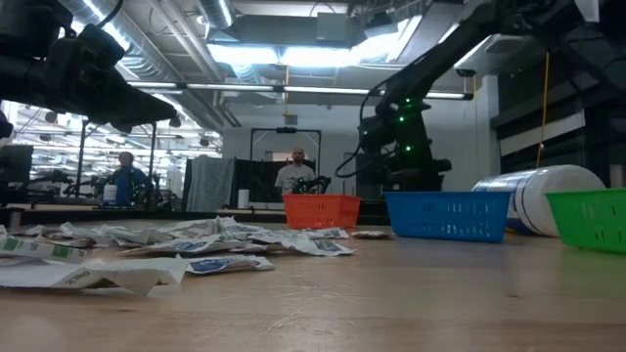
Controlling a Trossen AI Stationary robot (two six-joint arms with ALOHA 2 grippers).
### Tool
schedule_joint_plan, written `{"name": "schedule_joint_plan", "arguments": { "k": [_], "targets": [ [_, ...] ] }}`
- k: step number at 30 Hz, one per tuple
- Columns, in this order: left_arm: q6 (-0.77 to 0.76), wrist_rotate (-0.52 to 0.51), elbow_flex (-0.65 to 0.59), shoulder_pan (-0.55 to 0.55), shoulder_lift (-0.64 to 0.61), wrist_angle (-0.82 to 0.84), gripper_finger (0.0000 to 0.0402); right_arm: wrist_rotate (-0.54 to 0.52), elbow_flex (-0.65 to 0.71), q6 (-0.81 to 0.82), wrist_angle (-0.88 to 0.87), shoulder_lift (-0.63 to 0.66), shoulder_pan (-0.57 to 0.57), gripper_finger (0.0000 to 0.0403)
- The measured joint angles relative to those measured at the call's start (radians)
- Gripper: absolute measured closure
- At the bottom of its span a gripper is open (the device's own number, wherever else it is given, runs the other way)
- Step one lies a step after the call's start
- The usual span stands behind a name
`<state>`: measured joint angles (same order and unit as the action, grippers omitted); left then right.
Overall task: Pick & Place First Aid Supplies
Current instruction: Put the gray towelette pack into the orange basket
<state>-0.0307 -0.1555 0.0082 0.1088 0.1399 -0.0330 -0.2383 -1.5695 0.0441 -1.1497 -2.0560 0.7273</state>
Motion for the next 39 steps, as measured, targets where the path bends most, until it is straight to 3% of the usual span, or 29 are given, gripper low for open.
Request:
{"name": "schedule_joint_plan", "arguments": {
  "k": [19, 23, 29, 39],
  "targets": [
    [0.000, 0.000, 0.000, 0.000, 0.000, 0.000, 0.0309, 0.010, -0.004, -0.035, -0.011, -0.090, 0.036, 0.0278],
    [0.000, 0.000, 0.000, 0.000, 0.000, 0.000, 0.0311, 0.027, -0.004, -0.075, -0.010, -0.091, 0.044, 0.0309],
    [0.000, 0.000, 0.000, 0.000, 0.000, 0.000, 0.0309, 0.025, -0.003, -0.098, -0.008, -0.093, 0.044, 0.0391],
    [0.000, 0.000, 0.000, 0.000, 0.000, 0.000, 0.0309, 0.021, -0.047, -0.095, -0.054, -0.101, 0.040, 0.0398]
  ]
}}
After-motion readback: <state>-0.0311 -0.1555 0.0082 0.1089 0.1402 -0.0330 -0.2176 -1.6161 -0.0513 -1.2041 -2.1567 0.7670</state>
